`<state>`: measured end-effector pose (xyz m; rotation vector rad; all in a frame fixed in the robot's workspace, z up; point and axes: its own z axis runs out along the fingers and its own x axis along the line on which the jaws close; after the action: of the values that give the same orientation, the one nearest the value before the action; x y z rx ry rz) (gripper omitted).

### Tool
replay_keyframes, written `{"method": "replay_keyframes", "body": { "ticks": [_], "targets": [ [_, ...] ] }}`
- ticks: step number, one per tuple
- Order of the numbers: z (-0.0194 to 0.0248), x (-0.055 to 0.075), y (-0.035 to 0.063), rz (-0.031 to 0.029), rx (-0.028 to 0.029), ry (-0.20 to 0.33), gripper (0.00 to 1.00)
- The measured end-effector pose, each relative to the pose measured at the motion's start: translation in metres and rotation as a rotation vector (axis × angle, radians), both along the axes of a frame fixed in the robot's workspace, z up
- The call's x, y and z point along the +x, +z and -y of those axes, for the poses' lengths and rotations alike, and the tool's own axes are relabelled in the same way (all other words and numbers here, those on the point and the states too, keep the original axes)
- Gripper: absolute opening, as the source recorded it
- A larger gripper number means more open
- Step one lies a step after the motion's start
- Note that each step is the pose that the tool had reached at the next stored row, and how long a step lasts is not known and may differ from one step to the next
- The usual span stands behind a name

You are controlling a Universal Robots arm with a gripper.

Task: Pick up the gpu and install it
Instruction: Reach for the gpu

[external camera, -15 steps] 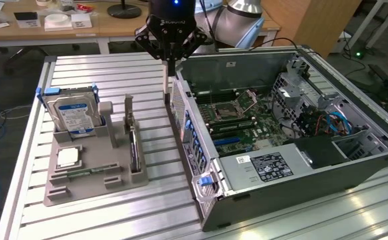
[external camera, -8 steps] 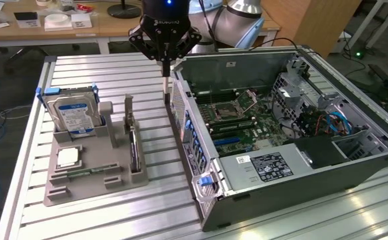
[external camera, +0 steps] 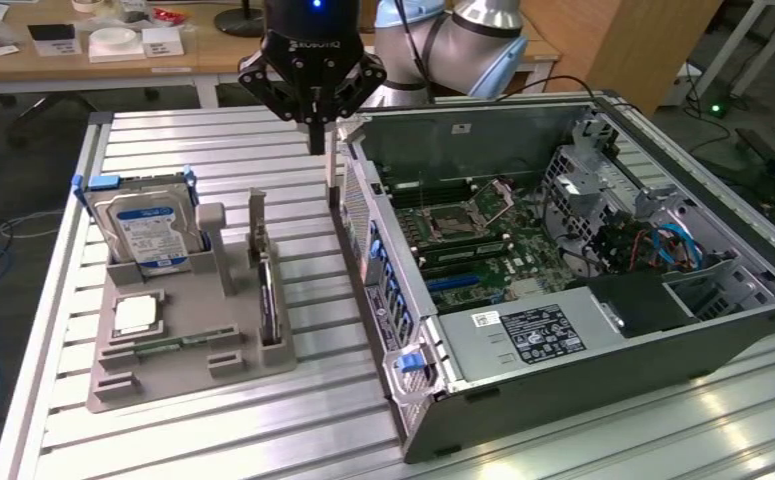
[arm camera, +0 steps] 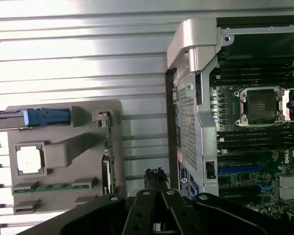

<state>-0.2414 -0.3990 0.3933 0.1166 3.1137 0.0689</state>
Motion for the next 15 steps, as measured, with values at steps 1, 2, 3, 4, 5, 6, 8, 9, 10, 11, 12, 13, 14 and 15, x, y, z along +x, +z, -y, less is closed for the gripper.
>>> {"method": "replay_keyframes", "body": {
  "ticks": [1,2,3,4,5,6,8,9,10,11,12,13,14,15],
  "targets": [
    [0.0000,-0.002,0.0000,0.0000,0.0000,0.000,0.11],
    [0.0000,-0.004,0.0000,0.0000,0.0000,0.000,0.11],
    [0.0000,-0.005,0.0000,0.0000,-0.0001,0.000,0.11],
    [0.0000,-0.007,0.0000,0.0000,-0.0001,0.000,0.11],
    [0.0000,-0.009,0.0000,-0.0001,-0.0001,0.000,0.11],
    [0.0000,-0.011,0.0000,0.0000,-0.0001,0.000,0.11],
    [0.0000,-0.014,0.0000,0.0000,0.0000,0.000,0.11],
    [0.0001,-0.016,0.0000,0.0000,0.0000,0.000,0.11],
    [0.0001,-0.018,0.0000,0.0000,0.0000,0.000,0.11],
    [0.0001,-0.020,0.0000,0.0000,0.0000,0.000,0.11],
    [0.0001,-0.021,0.0000,0.0000,0.0000,0.000,0.11],
    [0.0001,-0.023,0.0000,0.0000,-0.0001,0.000,0.11],
    [0.0001,-0.025,0.0000,0.0001,0.0000,0.000,0.11],
    [0.0001,-0.027,0.0000,0.0000,0.0000,0.000,0.11]
  ]
}}
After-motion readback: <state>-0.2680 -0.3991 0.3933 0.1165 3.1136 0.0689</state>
